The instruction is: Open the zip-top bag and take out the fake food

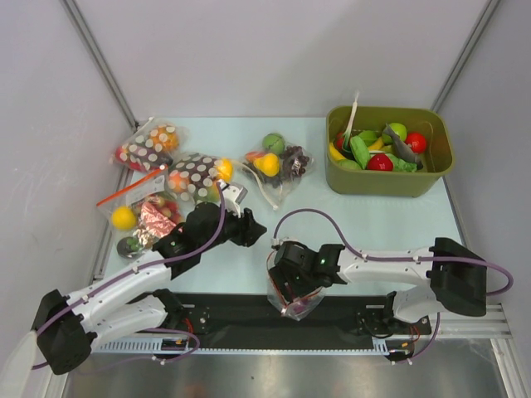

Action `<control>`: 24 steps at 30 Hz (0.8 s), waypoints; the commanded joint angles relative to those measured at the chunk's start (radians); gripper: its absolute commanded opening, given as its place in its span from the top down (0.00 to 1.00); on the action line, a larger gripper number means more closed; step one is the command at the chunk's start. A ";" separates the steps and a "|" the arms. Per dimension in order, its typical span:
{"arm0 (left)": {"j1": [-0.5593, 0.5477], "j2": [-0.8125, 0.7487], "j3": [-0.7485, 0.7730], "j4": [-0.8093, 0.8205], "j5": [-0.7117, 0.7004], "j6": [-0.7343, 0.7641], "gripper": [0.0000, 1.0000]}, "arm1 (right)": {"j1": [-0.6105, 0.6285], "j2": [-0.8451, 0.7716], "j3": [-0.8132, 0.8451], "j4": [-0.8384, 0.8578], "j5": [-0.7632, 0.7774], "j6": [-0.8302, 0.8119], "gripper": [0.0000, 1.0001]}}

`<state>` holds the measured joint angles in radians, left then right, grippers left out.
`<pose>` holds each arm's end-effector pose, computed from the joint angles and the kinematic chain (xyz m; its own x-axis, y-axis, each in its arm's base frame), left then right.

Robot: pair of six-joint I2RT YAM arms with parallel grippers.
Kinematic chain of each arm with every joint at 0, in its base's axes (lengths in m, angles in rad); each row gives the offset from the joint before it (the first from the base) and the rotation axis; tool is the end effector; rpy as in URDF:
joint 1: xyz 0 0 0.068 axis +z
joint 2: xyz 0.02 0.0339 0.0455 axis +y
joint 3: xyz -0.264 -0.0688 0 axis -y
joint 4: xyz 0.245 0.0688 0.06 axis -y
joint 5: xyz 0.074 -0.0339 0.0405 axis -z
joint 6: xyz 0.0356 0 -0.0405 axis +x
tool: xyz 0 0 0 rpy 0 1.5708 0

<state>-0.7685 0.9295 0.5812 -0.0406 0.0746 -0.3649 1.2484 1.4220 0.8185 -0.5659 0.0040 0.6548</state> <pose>0.1521 -0.1508 0.2563 -0.5197 0.0075 -0.8543 0.5965 0.7190 -0.3566 0.0823 0.2460 0.1841 -0.8087 -0.4987 -0.3121 -0.5743 0.7842 0.2350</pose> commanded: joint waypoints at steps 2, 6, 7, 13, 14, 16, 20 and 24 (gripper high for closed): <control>-0.003 -0.024 -0.004 0.022 0.010 0.007 0.46 | 0.025 0.032 -0.067 0.055 -0.010 0.058 0.58; -0.002 -0.040 0.006 0.016 0.001 0.017 0.45 | 0.022 0.014 -0.042 0.012 0.034 0.042 0.97; -0.003 -0.044 0.008 0.015 0.002 0.018 0.44 | 0.017 0.006 -0.035 0.002 0.045 0.036 0.98; -0.003 -0.078 0.005 0.036 0.054 0.023 0.42 | -0.116 -0.089 0.031 -0.035 0.113 -0.044 1.00; -0.003 -0.084 -0.003 0.038 0.060 0.027 0.42 | -0.139 -0.098 0.037 -0.031 0.116 -0.058 1.00; -0.003 -0.098 -0.011 0.074 0.091 0.030 0.41 | -0.210 -0.121 0.047 -0.009 0.116 -0.093 1.00; -0.009 -0.107 -0.050 0.129 0.132 0.018 0.40 | -0.328 -0.123 0.060 0.069 0.097 -0.141 1.00; -0.061 -0.064 -0.066 0.195 0.143 -0.008 0.39 | -0.409 -0.084 0.076 0.138 0.059 -0.172 1.00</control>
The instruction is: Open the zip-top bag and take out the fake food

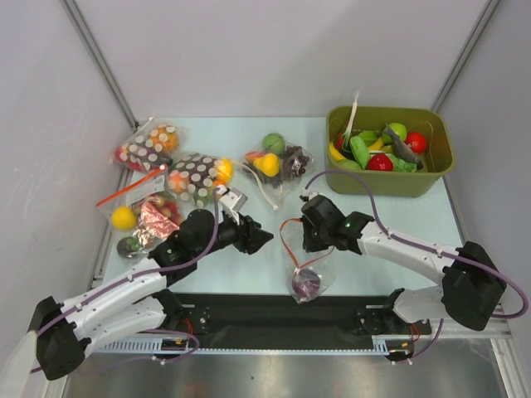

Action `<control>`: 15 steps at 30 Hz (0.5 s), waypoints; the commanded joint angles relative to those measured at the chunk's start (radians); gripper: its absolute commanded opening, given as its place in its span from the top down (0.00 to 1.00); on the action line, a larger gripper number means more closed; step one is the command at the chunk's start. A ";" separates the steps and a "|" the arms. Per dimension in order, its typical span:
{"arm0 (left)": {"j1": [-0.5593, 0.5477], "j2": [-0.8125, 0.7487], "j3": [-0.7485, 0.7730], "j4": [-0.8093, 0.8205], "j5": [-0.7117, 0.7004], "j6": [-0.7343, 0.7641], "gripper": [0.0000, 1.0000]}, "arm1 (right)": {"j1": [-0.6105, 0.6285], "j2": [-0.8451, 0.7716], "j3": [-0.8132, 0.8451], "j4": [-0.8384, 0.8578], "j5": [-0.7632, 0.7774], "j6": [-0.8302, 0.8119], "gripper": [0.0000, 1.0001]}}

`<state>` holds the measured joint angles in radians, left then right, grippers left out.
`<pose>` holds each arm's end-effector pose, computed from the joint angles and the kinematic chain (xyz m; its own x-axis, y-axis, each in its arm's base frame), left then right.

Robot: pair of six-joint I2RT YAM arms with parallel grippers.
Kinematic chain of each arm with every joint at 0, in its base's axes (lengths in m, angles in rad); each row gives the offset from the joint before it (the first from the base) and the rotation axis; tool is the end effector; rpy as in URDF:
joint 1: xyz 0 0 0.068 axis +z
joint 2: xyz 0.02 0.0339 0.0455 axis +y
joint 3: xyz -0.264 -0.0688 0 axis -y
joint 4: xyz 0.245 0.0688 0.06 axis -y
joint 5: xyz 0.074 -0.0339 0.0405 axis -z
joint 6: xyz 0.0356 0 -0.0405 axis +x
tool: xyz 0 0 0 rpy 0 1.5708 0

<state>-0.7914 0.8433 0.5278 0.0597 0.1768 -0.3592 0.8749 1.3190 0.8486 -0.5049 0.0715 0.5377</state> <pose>0.1371 -0.1477 0.2641 -0.4547 -0.0322 -0.8901 0.7050 0.5977 -0.3817 0.1694 0.1989 0.2210 -0.8347 -0.2025 -0.5121 -0.3636 0.9010 0.2365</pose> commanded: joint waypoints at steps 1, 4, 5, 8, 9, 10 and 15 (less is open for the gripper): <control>-0.051 0.034 -0.015 0.107 0.036 -0.026 0.39 | -0.053 0.029 0.050 0.084 -0.016 -0.059 1.00; -0.104 0.089 -0.022 0.130 0.020 -0.046 0.38 | -0.059 0.063 0.067 0.106 -0.030 -0.067 1.00; -0.126 0.099 -0.023 0.137 0.015 -0.052 0.39 | -0.059 0.068 0.069 0.109 -0.032 -0.068 1.00; -0.140 0.140 -0.046 0.199 0.021 -0.098 0.37 | -0.057 0.072 0.066 0.115 -0.033 -0.065 1.00; -0.141 0.148 -0.052 0.218 0.024 -0.116 0.36 | -0.057 0.072 0.064 0.115 -0.032 -0.064 1.00; -0.141 0.154 -0.057 0.248 0.026 -0.142 0.34 | -0.057 0.071 0.061 0.117 -0.033 -0.062 1.00; -0.141 0.226 -0.040 0.259 0.003 -0.185 0.30 | -0.047 0.063 0.058 0.115 -0.026 -0.059 1.00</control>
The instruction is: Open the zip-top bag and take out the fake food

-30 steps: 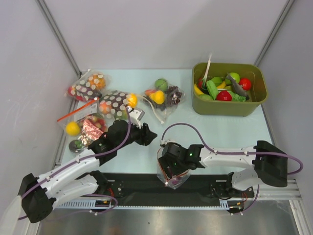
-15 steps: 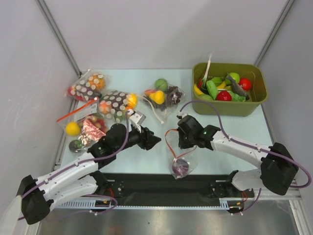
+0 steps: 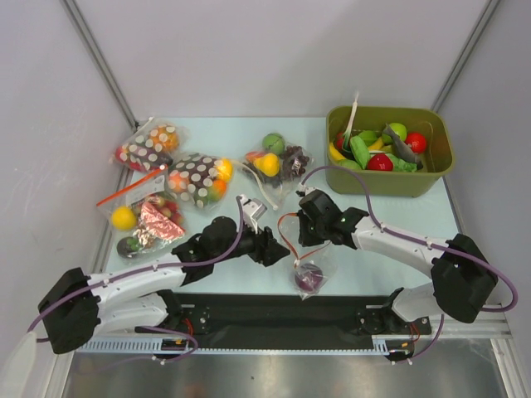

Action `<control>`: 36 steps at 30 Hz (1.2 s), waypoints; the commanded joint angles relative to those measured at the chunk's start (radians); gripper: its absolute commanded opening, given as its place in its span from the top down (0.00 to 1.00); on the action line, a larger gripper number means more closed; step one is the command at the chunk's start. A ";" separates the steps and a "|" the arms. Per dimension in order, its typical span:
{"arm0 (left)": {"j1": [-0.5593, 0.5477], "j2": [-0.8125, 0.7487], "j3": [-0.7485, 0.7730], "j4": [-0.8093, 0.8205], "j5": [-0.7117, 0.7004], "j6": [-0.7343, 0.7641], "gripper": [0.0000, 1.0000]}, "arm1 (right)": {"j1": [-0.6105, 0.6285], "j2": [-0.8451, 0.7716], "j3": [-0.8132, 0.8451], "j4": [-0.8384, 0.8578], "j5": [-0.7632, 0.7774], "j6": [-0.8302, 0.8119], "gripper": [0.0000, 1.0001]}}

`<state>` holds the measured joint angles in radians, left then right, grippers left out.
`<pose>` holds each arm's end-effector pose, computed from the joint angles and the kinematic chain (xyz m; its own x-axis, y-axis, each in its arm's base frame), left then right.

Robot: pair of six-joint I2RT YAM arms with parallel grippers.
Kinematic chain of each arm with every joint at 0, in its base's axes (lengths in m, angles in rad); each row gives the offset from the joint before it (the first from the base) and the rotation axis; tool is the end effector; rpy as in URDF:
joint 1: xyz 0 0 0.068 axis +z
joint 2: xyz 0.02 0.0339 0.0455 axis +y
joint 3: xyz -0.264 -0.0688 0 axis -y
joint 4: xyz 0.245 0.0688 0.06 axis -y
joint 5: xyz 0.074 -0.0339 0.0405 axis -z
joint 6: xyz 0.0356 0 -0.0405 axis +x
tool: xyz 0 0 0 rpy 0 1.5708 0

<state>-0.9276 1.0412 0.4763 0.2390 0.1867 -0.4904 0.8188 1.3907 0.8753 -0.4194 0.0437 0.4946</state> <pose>0.1320 -0.1872 0.2260 -0.5894 0.0147 -0.8077 0.6962 0.5164 -0.4986 0.1928 0.2038 0.2165 -0.8216 -0.1842 -0.5395 -0.3657 0.8962 0.2510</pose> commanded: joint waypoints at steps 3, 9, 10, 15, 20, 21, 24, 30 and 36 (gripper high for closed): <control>-0.005 0.069 0.025 0.092 0.005 -0.063 0.29 | 0.014 -0.015 0.030 0.031 0.004 -0.013 1.00; -0.005 0.109 0.012 0.186 0.042 -0.085 0.58 | 0.020 -0.041 0.034 0.018 -0.005 -0.016 1.00; -0.005 0.118 0.015 0.192 0.042 -0.085 0.63 | 0.020 -0.050 0.034 0.002 -0.004 -0.019 1.00; -0.005 0.141 0.028 0.212 0.027 -0.073 0.89 | 0.028 -0.088 0.021 -0.061 -0.010 -0.027 0.97; -0.004 0.178 0.058 0.207 0.003 -0.044 1.00 | 0.046 -0.136 -0.001 -0.133 -0.021 -0.019 0.86; -0.002 0.189 0.070 0.207 0.005 -0.037 1.00 | 0.049 -0.148 -0.005 -0.154 -0.024 -0.013 0.84; 0.001 0.201 0.088 0.191 -0.007 -0.021 1.00 | 0.071 -0.171 -0.009 -0.200 -0.027 0.001 0.75; 0.021 0.206 0.113 0.172 -0.032 0.015 1.00 | 0.091 -0.197 -0.016 -0.257 -0.065 0.009 0.57; 0.027 0.207 0.134 0.160 -0.035 0.036 1.00 | 0.097 -0.183 -0.058 -0.259 -0.103 0.022 0.47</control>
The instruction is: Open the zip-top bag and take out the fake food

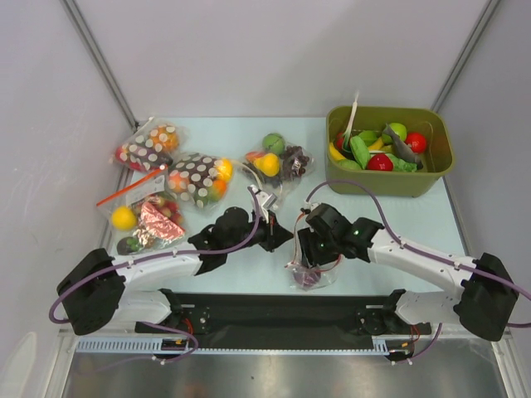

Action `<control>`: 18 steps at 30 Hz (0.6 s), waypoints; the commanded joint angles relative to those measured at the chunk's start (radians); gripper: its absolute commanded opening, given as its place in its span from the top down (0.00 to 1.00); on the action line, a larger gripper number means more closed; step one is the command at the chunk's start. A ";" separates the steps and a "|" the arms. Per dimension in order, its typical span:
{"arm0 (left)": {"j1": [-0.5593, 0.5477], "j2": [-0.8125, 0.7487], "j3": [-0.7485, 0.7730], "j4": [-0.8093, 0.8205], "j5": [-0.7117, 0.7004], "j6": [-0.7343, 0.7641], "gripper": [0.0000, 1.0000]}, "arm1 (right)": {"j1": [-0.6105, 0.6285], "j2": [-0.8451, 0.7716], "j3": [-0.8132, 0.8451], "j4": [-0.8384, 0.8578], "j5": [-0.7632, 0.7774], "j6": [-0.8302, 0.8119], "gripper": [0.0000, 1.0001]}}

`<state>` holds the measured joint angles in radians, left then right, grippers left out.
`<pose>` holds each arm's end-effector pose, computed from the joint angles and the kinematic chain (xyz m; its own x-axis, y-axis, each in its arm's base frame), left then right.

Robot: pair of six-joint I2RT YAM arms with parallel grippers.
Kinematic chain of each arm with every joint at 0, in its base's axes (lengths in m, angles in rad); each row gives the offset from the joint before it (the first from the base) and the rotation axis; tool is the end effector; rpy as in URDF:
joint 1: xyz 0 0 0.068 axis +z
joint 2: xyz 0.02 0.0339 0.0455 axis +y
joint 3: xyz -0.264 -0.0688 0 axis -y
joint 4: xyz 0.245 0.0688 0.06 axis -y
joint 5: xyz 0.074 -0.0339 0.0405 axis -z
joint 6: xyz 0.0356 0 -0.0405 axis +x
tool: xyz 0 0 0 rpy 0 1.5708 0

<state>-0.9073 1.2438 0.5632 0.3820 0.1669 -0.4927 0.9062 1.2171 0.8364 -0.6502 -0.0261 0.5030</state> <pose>0.1602 -0.2145 0.2239 -0.5734 -0.0239 -0.8190 0.6849 0.5345 -0.4951 0.1440 0.1853 0.2318 -0.8468 -0.2995 -0.4396 -0.4417 0.8564 0.2674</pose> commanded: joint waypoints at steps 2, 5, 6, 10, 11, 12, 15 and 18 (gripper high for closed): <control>0.007 0.005 0.044 0.023 -0.003 0.037 1.00 | 0.019 -0.014 -0.033 -0.017 -0.031 0.026 0.45; 0.007 0.000 0.030 0.038 0.009 0.032 1.00 | 0.022 -0.018 -0.066 0.023 -0.017 0.048 0.43; 0.007 -0.001 0.024 0.037 0.010 0.031 1.00 | 0.019 -0.014 -0.082 0.047 -0.018 0.055 0.43; 0.007 -0.020 0.012 0.026 0.013 0.034 1.00 | 0.042 0.005 -0.091 0.081 -0.014 0.081 0.40; 0.007 -0.024 0.010 0.017 0.032 0.042 1.00 | 0.054 0.010 -0.092 0.084 -0.009 0.086 0.39; 0.005 -0.041 -0.003 0.012 0.042 0.042 1.00 | 0.059 0.016 -0.092 0.090 -0.005 0.089 0.38; -0.008 -0.087 -0.064 0.009 0.071 0.036 0.81 | 0.062 0.028 -0.112 0.119 -0.008 0.101 0.36; -0.022 -0.124 -0.123 -0.021 0.075 0.034 0.50 | 0.065 0.044 -0.140 0.164 -0.020 0.115 0.35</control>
<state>-0.9154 1.1690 0.4934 0.3752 0.2081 -0.4660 0.9630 1.2392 0.7273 -0.5476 -0.0429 0.5865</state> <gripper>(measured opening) 0.428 0.645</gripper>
